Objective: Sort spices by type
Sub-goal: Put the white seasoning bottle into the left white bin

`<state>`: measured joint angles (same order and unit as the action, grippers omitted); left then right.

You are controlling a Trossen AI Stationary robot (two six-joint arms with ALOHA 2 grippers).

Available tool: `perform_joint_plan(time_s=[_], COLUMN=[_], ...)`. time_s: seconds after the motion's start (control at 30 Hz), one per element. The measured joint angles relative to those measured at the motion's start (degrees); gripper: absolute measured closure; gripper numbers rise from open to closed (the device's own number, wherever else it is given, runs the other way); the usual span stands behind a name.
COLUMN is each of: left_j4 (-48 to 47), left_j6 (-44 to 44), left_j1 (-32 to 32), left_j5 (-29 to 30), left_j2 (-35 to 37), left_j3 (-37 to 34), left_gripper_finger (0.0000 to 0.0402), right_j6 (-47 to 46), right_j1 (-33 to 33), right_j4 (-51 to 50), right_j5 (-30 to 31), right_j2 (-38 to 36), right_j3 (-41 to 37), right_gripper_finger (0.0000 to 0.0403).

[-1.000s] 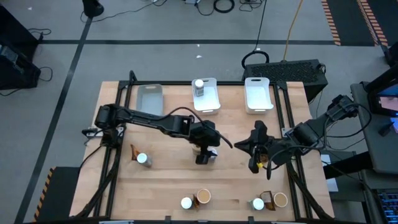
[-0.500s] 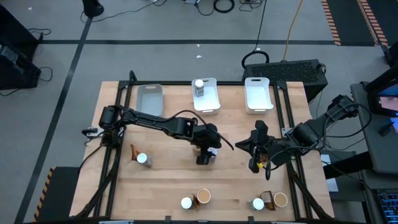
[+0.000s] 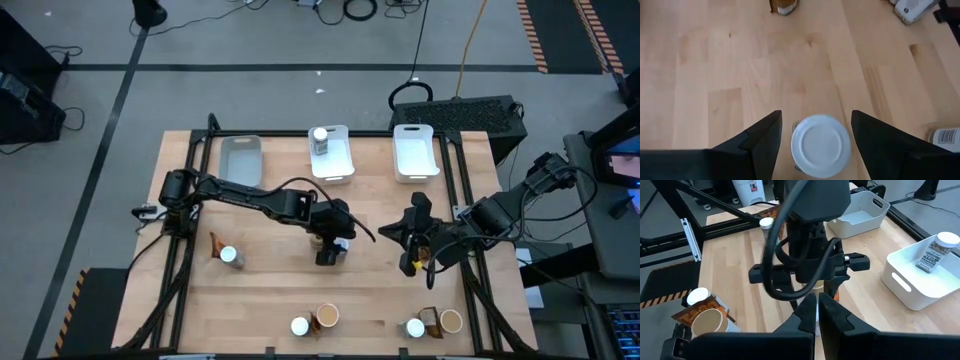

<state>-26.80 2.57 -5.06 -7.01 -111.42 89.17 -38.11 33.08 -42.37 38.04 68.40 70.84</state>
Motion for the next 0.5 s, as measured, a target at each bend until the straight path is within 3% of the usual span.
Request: perform_joint_plan(time_s=[0.5], left_j4=[0.3], left_j6=[1.2], left_j1=[-1.1], left_j5=[3.0], left_j2=[-2.0], left_j3=[0.0], left_gripper_finger=[0.0158], right_j6=[-0.2], right_j1=[0.0], right_j4=[0.0], right_j5=[0.0], right_j2=[0.0], right_j3=[0.0], right_gripper_finger=[0.0403])
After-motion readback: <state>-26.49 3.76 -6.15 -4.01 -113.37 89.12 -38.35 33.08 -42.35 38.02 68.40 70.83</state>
